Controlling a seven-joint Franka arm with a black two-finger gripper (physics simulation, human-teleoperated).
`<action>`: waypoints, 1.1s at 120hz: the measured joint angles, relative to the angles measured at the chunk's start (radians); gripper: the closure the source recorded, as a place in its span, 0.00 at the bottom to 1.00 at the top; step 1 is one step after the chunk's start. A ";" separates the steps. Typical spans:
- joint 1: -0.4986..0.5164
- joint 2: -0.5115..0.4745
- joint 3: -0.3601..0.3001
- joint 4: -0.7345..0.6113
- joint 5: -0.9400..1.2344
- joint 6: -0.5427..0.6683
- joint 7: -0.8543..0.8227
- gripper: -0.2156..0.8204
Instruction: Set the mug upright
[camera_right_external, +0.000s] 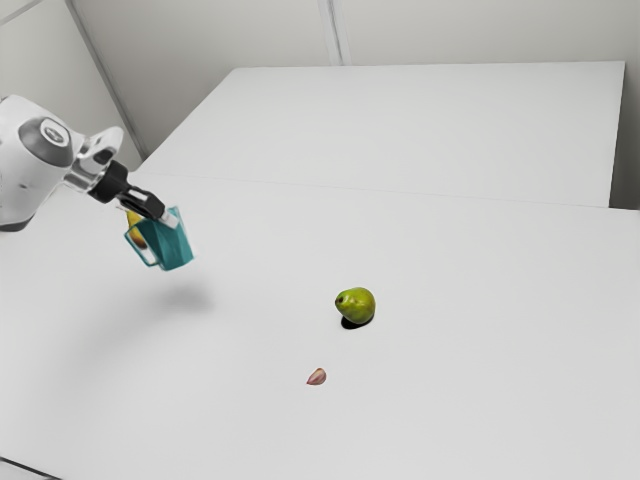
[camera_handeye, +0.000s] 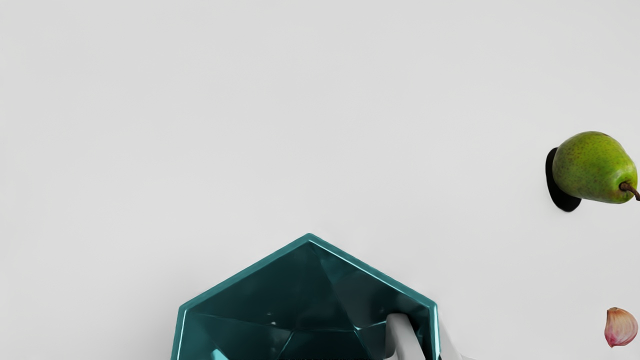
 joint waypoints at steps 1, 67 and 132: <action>-0.002 0.000 0.000 0.001 0.012 0.005 -0.004 0.97; -0.047 0.146 -0.083 -0.064 0.358 0.561 -0.331 0.97; -0.069 0.194 -0.083 -0.071 0.352 0.678 -0.510 0.44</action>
